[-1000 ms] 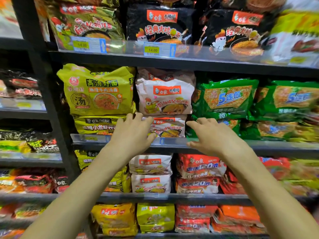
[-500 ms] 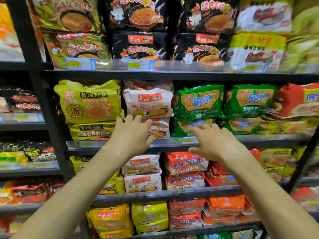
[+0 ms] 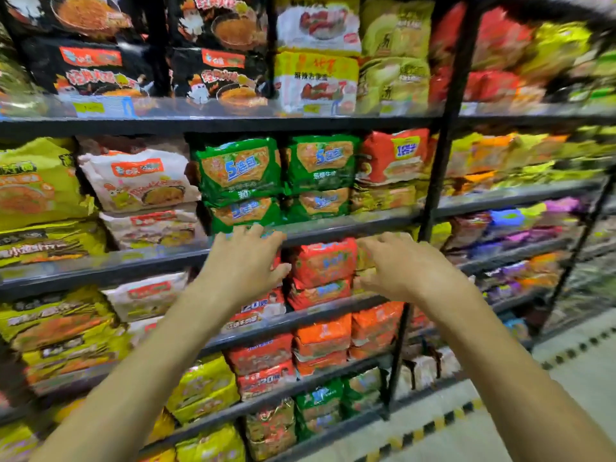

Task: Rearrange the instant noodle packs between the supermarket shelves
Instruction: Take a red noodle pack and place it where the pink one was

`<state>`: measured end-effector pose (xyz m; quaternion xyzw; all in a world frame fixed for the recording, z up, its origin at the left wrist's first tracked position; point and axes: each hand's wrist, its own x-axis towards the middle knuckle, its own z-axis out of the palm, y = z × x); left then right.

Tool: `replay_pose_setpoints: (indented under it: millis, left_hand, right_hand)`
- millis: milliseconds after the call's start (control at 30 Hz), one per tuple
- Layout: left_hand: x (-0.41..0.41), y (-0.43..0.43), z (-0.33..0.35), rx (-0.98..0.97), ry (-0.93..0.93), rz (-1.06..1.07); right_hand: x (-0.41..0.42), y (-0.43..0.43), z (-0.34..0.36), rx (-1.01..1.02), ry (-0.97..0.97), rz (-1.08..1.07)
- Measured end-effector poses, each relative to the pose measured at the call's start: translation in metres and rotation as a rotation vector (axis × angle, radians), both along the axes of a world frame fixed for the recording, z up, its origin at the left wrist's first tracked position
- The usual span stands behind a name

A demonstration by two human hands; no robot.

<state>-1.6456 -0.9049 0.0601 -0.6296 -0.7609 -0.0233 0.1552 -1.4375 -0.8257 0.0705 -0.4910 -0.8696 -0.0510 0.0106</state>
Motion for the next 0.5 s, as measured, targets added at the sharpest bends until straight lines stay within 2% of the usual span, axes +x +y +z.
replay_pose_setpoints:
  millis: [133, 233, 500]
  left_hand:
    - [0.08, 0.014, -0.018, 0.036, -0.063, -0.088]
    - [0.141, 0.024, -0.027, 0.073, -0.04, -0.152]
    - [0.29, 0.042, -0.027, 0.119, -0.051, -0.434]
  right_hand:
    - [0.096, -0.007, -0.016, 0.067, 0.044, -0.064]
    - [0.161, -0.016, -0.025, 0.09, 0.054, -0.141]
    - [0.293, -0.031, -0.042, 0.116, 0.115, -0.31]
